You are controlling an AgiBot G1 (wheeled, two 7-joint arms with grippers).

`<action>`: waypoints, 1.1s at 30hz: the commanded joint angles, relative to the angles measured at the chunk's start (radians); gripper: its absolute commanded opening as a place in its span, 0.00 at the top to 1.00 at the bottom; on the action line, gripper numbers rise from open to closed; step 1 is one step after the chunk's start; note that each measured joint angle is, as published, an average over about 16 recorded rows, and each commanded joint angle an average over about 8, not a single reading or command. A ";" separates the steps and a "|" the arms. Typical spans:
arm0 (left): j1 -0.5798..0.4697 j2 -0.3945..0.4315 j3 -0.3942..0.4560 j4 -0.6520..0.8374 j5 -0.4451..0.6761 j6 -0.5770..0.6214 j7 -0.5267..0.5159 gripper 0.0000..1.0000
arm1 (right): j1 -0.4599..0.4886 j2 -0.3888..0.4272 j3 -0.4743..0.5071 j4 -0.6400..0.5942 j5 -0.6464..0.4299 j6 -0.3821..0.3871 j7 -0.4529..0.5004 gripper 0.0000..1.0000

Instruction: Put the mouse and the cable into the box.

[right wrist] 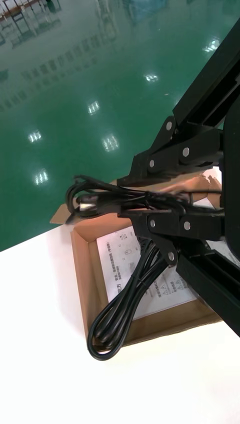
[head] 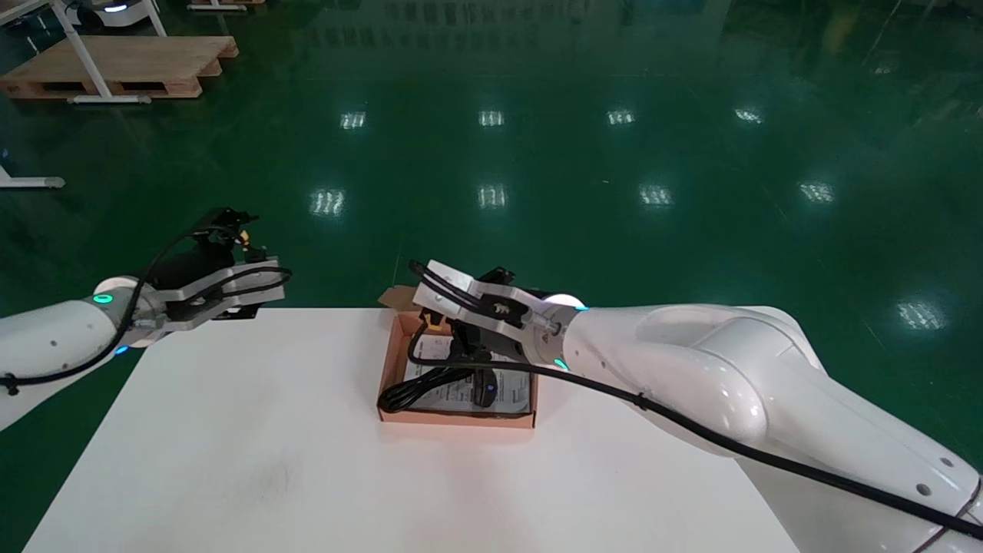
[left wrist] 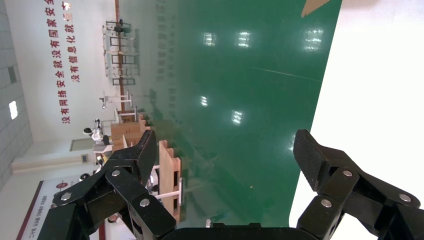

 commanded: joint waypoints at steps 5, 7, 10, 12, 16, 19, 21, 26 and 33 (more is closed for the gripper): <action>0.000 0.000 0.000 0.001 -0.004 0.001 0.003 0.00 | 0.001 0.000 0.007 0.001 0.007 -0.002 -0.004 0.00; 0.000 0.000 0.000 0.002 -0.005 0.001 0.004 0.00 | 0.001 0.000 0.009 0.002 0.008 -0.003 -0.005 0.00; 0.000 0.000 0.000 0.002 -0.006 0.001 0.005 0.00 | 0.001 0.000 0.011 0.002 0.010 -0.003 -0.006 0.00; 0.000 0.000 -0.001 0.002 -0.007 0.002 0.005 0.00 | 0.001 0.001 0.012 0.003 0.011 -0.004 -0.006 0.00; 0.004 -0.003 -0.007 -0.003 -0.019 0.014 0.002 0.00 | -0.002 0.006 0.018 0.005 0.023 -0.010 -0.011 0.00; 0.015 -0.011 -0.024 -0.016 -0.049 0.045 -0.005 0.00 | -0.013 0.023 0.033 0.010 0.059 -0.028 -0.026 0.00; 0.026 -0.020 -0.041 -0.030 -0.079 0.077 -0.013 0.00 | -0.025 0.042 0.050 0.017 0.099 -0.050 -0.041 0.00; 0.059 -0.047 -0.094 -0.072 -0.171 0.176 -0.038 0.00 | -0.063 0.103 0.102 0.037 0.226 -0.115 -0.090 0.00; 0.107 -0.086 -0.169 -0.132 -0.303 0.318 -0.073 0.00 | -0.117 0.189 0.177 0.065 0.406 -0.210 -0.160 0.00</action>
